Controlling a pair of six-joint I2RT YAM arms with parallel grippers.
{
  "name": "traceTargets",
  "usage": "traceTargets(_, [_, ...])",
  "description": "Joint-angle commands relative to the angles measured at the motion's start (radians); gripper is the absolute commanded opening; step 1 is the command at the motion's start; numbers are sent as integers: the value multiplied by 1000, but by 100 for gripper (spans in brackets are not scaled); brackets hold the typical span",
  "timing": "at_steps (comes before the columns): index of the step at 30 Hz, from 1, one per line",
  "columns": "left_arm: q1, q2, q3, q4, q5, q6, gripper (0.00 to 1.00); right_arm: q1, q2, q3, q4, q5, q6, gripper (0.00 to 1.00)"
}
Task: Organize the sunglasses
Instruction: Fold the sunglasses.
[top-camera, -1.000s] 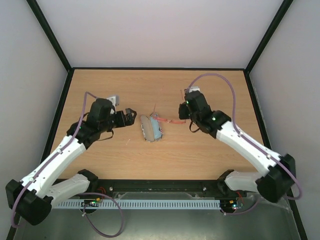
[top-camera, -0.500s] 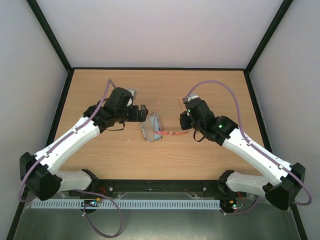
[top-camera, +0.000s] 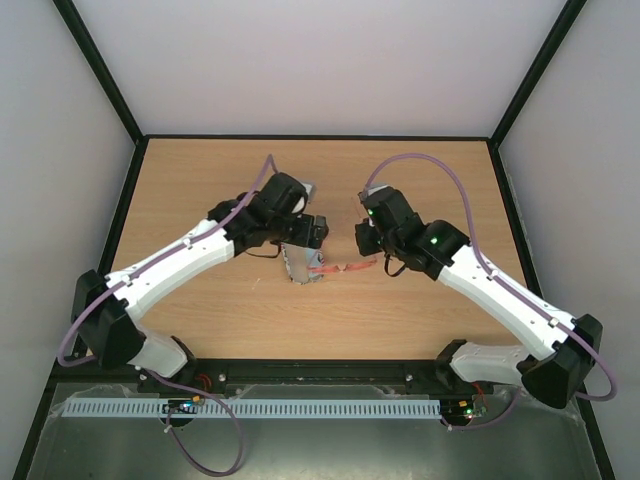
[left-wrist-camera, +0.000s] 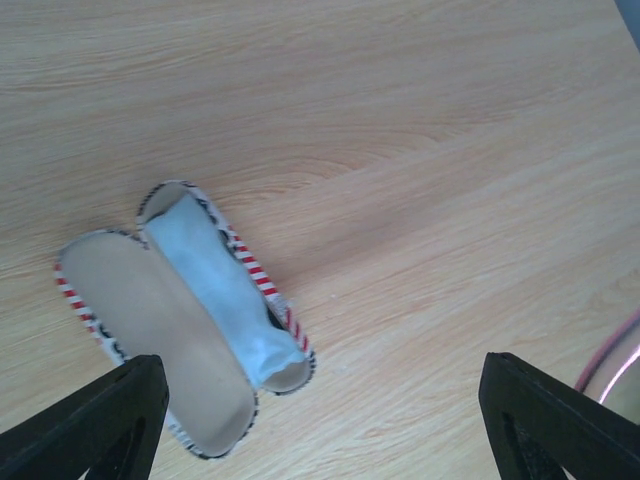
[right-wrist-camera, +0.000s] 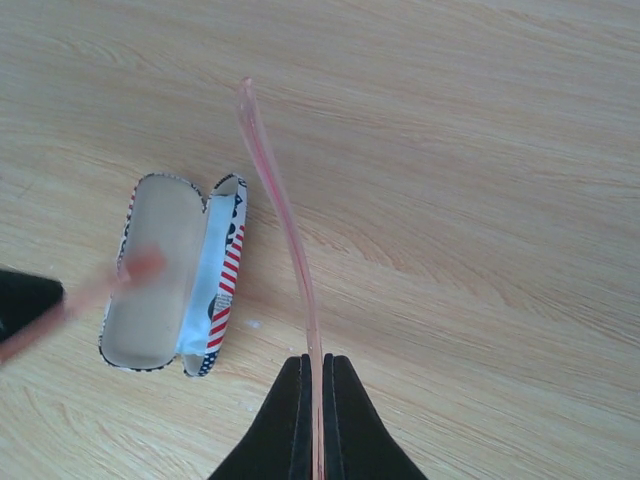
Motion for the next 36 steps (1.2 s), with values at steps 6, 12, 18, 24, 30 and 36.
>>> traceTargets(6, [-78, 94, 68, -8, 17, 23, 87, 6, 32, 70, -29, 10, -10, 1])
traceTargets(12, [-107, 115, 76, 2, 49, 29, 87, 5, 51, 71, -17, 33, -1, 1])
traceTargets(18, [-116, 132, 81, 12, 84, 41, 87, 6, 63, 69, -5, 19, 10, 1])
traceTargets(24, [-117, 134, 78, 35, 136, 52, 88, 5, 66, 67, -8, 26, 20, 1])
traceTargets(30, [-108, 97, 40, 73, 187, 54, 90, -1, 62, 43, -10, 30, 40, 1])
traceTargets(36, [32, -44, -34, 92, 68, -18, 99, -10, 32, 4, -16, 50, 79, 1])
